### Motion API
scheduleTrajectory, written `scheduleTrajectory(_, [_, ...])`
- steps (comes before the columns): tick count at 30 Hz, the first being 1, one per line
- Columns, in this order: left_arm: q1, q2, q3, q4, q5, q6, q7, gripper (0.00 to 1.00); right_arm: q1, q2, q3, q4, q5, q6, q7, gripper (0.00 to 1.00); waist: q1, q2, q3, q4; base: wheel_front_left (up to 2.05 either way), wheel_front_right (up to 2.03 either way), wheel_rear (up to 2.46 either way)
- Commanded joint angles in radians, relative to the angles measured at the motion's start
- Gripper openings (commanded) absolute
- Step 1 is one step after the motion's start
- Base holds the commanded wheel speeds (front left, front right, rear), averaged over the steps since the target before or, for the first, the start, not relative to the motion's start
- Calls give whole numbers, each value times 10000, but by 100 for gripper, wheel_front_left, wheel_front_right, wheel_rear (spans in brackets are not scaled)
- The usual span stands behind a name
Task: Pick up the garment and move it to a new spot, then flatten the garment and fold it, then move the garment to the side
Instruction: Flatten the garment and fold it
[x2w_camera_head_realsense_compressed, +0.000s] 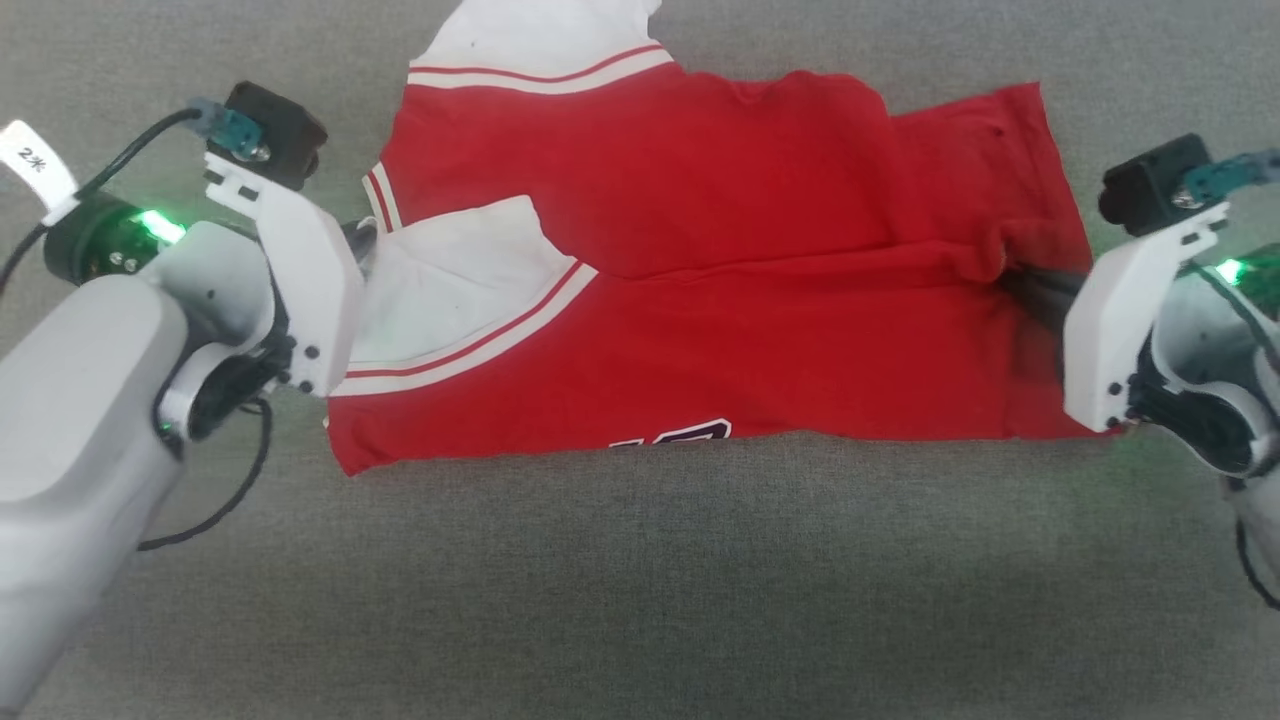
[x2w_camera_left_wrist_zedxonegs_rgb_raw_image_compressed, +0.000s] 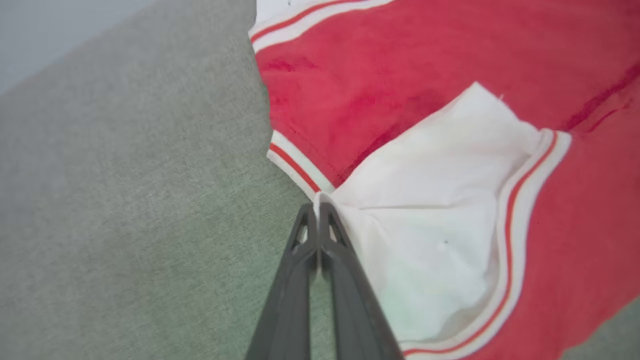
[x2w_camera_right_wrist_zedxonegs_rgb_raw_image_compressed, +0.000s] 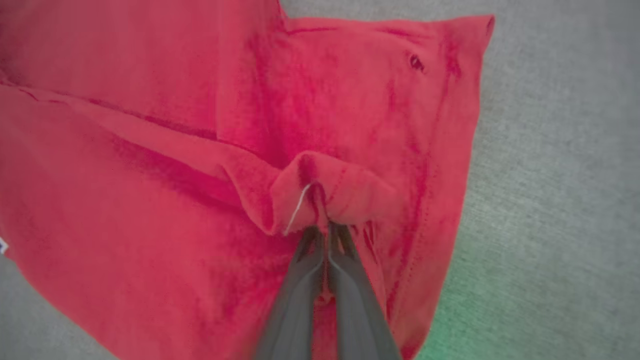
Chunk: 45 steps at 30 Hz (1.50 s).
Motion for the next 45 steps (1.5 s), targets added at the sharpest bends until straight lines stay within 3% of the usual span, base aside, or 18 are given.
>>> scheduleTrajectory(1, [-205,-281,-38,586,-217,-151,11,0,-272,152,214,399,162,-15,-134,0,0,0,92,-18,0,0,0])
scheduleTrajectory(9, [-639,-1283,-456,2919,-726,-823,835,0,-1053,368,1352,1865,624,-18,-361,0,0,0,135,36,0,0,0])
scheduleTrajectory(10, [-740,-1335,-475,3093,-748,-844,902,22,-1147,359,1472,1990,671,-18,-339,0,0,0,105,40,0,0,0])
scheduleTrajectory(11, [-960,-1431,-464,3314,-767,-908,922,82,-1300,354,1617,2188,769,-18,-390,47,0,0,4,45,0,0,0])
scheduleTrajectory(12, [-1073,-1447,-442,3385,-763,-923,888,100,-1395,325,1681,2269,762,-18,-491,78,0,0,-62,49,0,0,0])
scheduleTrajectory(13, [-1168,-1449,-393,3447,-777,-884,853,100,-1467,289,1726,2317,765,-18,-583,100,0,0,-135,54,0,0,0])
scheduleTrajectory(18, [-1225,-1375,-327,3382,-749,-728,817,100,-1462,171,1720,2309,911,-16,-1186,100,0,0,-496,120,0,0,0])
scheduleTrajectory(29, [142,-496,93,1409,-1271,579,1190,100,-644,79,122,1848,339,-15,-4035,100,0,0,-1264,225,0,0,0])
scheduleTrajectory(36, [1771,383,281,-637,-1845,1434,1518,100,317,694,-1781,1412,-592,-12,-5680,100,0,0,-1423,-28,0,0,0])
scheduleTrajectory(45, [3111,1033,445,-1722,-2118,2508,1544,100,1629,1665,-3827,-31,-2114,-12,-6297,100,0,0,-1161,-586,0,0,0])
